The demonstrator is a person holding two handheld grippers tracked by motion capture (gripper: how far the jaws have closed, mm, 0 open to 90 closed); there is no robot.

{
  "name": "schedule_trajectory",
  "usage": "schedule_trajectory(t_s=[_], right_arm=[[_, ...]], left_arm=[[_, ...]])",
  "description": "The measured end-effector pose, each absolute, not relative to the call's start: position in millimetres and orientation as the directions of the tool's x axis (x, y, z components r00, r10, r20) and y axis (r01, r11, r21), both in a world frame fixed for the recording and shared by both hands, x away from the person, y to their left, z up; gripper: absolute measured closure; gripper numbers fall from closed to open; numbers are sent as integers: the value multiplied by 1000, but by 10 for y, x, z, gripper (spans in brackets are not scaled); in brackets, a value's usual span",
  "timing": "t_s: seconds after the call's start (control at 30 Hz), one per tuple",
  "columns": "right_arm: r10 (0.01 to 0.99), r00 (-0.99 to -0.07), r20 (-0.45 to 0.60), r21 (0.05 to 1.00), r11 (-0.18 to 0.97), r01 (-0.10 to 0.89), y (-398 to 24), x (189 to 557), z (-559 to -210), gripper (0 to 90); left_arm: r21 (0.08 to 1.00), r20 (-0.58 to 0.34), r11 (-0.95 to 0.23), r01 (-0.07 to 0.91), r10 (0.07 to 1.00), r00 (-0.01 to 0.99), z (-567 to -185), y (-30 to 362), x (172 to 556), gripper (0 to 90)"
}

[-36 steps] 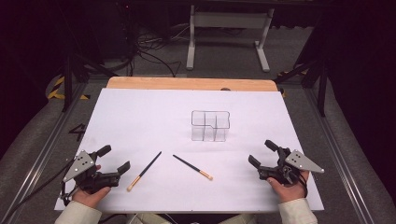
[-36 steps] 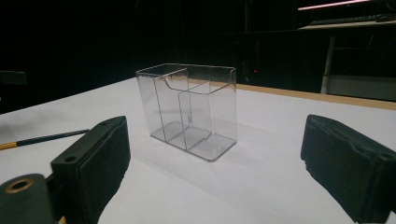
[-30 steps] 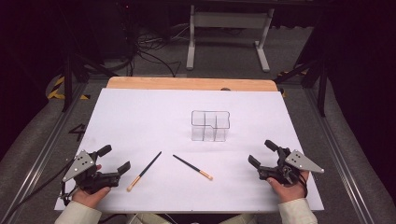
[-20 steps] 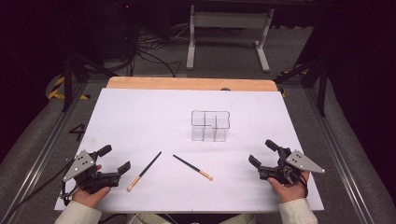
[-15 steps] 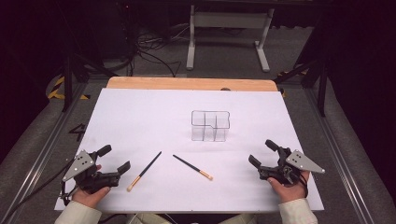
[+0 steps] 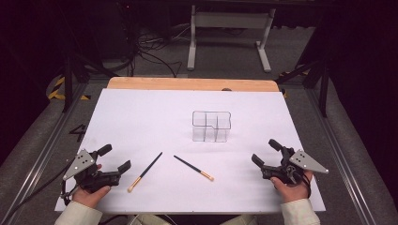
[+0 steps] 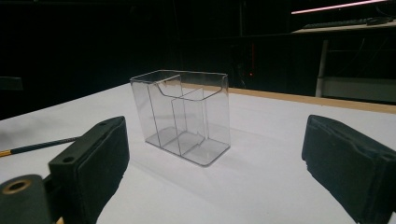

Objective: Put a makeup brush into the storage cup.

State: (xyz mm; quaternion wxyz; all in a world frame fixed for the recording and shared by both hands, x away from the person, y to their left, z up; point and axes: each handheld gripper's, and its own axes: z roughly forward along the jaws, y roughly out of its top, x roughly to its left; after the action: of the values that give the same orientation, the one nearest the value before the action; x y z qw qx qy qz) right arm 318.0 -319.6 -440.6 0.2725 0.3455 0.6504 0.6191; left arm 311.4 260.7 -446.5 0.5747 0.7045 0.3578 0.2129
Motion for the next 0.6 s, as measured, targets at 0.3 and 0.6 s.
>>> schedule_trajectory(t_s=[0.3, 0.6], right_arm=[[791, -608, 74, 994, -8, 110, -3213, 3177, -4390, 79], [791, -607, 75, 994, -9, 111, -3221, 3169, -4386, 79]], left_arm=[[948, -96, -142, 283, 724, 683, -4233, 2565, 3101, 118], [912, -83, -231, 340, 707, 702, -3966, 2521, 3120, 149]])
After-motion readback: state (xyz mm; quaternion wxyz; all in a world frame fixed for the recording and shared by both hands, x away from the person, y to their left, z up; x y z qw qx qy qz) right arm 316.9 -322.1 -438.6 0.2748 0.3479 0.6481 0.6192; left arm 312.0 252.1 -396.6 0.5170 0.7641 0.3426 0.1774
